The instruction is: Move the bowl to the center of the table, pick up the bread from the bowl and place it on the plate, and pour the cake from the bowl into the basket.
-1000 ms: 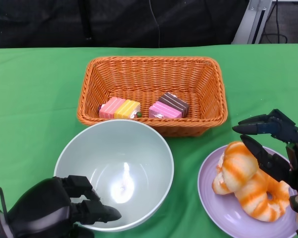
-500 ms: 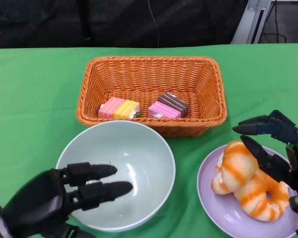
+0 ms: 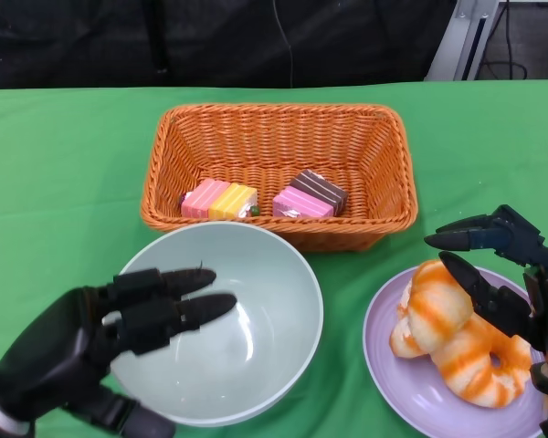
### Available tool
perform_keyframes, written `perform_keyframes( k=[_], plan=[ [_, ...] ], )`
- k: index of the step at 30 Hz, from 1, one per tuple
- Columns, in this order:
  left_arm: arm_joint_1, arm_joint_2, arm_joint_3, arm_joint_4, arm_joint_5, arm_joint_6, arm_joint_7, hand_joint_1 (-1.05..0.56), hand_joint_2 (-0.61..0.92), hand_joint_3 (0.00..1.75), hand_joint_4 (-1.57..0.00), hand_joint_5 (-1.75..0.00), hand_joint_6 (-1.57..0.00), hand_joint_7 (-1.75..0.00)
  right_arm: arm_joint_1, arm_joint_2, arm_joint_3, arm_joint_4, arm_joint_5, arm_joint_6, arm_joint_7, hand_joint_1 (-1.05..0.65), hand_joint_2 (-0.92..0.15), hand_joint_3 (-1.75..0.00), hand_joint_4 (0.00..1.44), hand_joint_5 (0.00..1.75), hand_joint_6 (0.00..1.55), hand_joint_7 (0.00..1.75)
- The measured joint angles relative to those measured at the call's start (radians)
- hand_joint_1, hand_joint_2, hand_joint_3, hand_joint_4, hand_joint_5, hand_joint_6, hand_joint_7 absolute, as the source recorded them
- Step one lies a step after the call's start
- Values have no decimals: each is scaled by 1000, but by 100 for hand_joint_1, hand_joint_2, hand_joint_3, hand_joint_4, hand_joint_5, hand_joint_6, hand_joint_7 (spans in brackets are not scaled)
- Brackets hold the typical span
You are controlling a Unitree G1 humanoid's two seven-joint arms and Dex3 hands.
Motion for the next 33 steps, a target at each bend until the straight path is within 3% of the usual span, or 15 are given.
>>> perform_keyframes(
  k=[4, 10, 16, 22, 28, 33],
  plan=[
    [0, -61, -2, 43, -268, 6, -157, -78, 92, 33, -57, -5, -48, -3, 0, 0, 0, 0, 0, 0, 0, -29, -92, -24, 77, 104, 81, 68],
    [22, -146, 55, -9, -579, 147, -413, -68, 92, 26, -62, -5, -52, -2, -1, 1, 0, 6, 1, -8, 0, -29, -92, -24, 78, 105, 81, 68],
    [30, -204, 168, -45, -664, 232, -561, -56, 92, 19, -64, -5, -54, -2, -2, 1, 0, 21, 9, -16, 0, -30, -92, -25, 77, 105, 80, 68],
    [35, -279, 254, -52, -765, 298, -696, -33, 92, 14, -69, -5, -57, -2, -3, 1, 0, 24, 21, -17, 3, -28, -92, -25, 77, 105, 80, 68],
    [31, -355, 339, -44, -770, 339, -744, -24, 92, 16, -75, -6, -60, -2, -10, 1, 0, 28, 29, -26, 3, -27, -92, -24, 78, 105, 80, 68],
    [24, -430, 399, -29, -766, 348, -747, -14, 92, 18, -95, -13, -81, -8, -14, 6, -1, 26, 72, -29, 16, -24, -92, -23, 78, 104, 81, 68]
  ],
)
